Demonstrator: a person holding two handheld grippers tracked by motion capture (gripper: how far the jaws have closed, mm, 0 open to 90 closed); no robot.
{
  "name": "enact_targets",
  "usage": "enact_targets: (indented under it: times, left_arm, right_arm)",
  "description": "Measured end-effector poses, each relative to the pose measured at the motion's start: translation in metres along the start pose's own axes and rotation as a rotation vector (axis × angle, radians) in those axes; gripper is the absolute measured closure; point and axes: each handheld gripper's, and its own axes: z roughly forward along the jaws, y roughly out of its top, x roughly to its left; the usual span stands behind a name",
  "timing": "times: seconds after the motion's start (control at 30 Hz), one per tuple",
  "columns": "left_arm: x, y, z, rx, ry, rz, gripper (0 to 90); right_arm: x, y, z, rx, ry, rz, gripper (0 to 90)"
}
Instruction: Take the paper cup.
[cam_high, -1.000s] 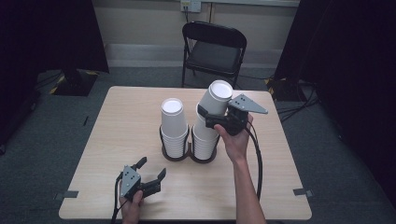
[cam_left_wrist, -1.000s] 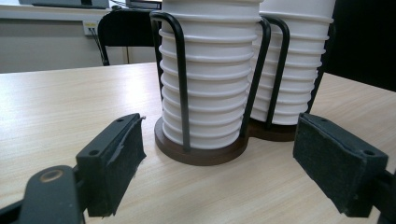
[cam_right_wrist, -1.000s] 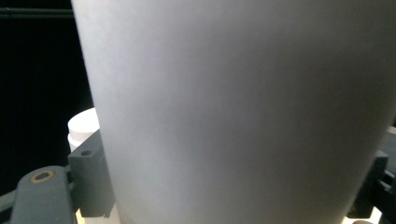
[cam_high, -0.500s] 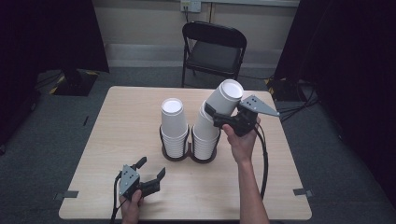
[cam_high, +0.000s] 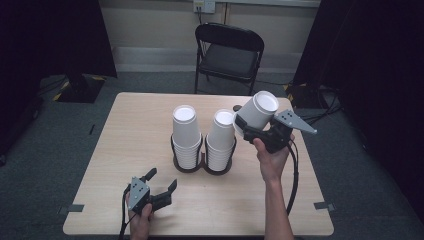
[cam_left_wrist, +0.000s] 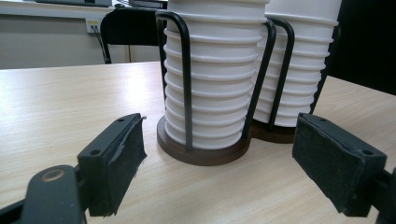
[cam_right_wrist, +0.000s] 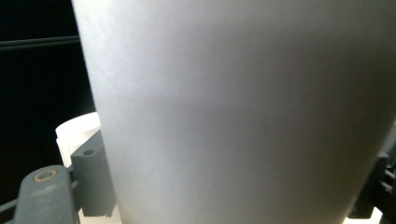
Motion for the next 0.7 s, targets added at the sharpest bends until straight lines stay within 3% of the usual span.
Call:
enact_targets:
  times: [0.13,0.43,0.7]
  left_arm:
    - [-0.001,0.000,0.000,0.002,-0.002,0.001,16.7]
    - [-0.002,0.001,0.001,0.016,0.006,0.014,20.5]
    - [-0.001,0.001,0.002,0.027,-0.025,0.007,22.9]
  right_arm:
    - [-0.003,-0.006,-0.009,0.016,-0.030,-0.002,14.1]
    - [-0.010,-0.016,-0.027,0.033,-0.045,0.040,14.4]
    - [-0.008,-0.037,-0.037,0.056,-0.047,0.081,14.4]
